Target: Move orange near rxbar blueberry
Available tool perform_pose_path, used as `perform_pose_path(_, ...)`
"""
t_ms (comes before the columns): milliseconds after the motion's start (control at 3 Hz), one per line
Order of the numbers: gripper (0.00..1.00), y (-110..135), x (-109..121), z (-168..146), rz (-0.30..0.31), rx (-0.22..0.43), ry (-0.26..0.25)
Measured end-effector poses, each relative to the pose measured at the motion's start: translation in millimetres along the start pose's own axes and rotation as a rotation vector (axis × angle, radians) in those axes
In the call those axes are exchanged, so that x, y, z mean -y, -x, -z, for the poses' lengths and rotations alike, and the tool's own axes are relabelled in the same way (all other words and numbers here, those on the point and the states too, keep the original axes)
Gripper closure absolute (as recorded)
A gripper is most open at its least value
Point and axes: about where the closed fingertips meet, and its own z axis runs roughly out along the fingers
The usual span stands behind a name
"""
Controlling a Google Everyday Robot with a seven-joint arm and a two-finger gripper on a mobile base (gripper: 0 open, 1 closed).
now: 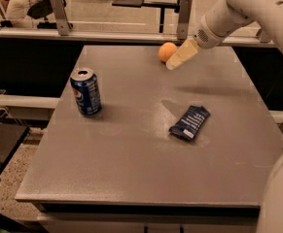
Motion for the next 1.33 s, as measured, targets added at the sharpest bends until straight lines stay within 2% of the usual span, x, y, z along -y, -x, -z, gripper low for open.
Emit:
perform_pose_path(667,0.0,12.3,21.7,-52.5,-0.083,0.002,0.021)
perform_pose_path(1333,0.0,34.0,33.6,-88.3,-0.105,0.037,0.042)
